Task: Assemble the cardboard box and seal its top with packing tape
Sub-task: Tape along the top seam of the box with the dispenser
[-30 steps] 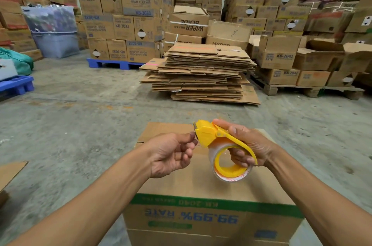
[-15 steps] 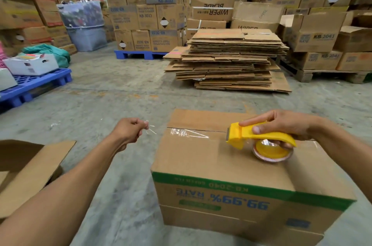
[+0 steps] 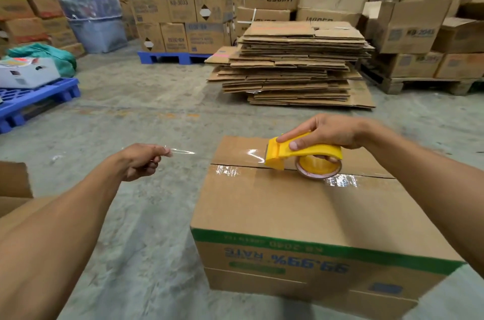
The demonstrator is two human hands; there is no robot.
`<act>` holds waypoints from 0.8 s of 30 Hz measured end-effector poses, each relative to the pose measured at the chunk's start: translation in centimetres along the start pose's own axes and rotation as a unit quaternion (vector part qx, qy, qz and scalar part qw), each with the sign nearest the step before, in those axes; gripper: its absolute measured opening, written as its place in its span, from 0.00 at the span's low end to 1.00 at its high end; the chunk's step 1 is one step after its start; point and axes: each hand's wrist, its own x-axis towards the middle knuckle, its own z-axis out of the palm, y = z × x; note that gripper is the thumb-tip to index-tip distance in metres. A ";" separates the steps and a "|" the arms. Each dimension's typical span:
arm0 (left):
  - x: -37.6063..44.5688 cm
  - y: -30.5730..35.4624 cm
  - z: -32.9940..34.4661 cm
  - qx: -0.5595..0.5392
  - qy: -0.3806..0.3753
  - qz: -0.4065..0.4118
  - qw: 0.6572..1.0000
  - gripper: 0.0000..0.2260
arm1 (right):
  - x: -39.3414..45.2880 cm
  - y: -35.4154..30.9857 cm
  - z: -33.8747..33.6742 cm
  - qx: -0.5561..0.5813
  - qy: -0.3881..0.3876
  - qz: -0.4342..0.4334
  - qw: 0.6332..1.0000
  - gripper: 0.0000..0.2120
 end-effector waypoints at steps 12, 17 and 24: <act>0.9 -2.7 -0.8 -0.001 0.045 0.037 0.998 0.08 | 3.6 -0.5 1.0 -0.057 -0.028 0.010 0.998 0.16; 1.5 -3.5 0.5 -0.017 0.039 0.039 0.998 0.09 | 3.3 0.5 1.2 -0.058 -0.035 0.024 0.997 0.16; 1.6 -5.0 1.0 -0.068 0.030 0.022 0.997 0.08 | 2.9 1.5 1.1 -0.052 -0.034 0.008 0.998 0.23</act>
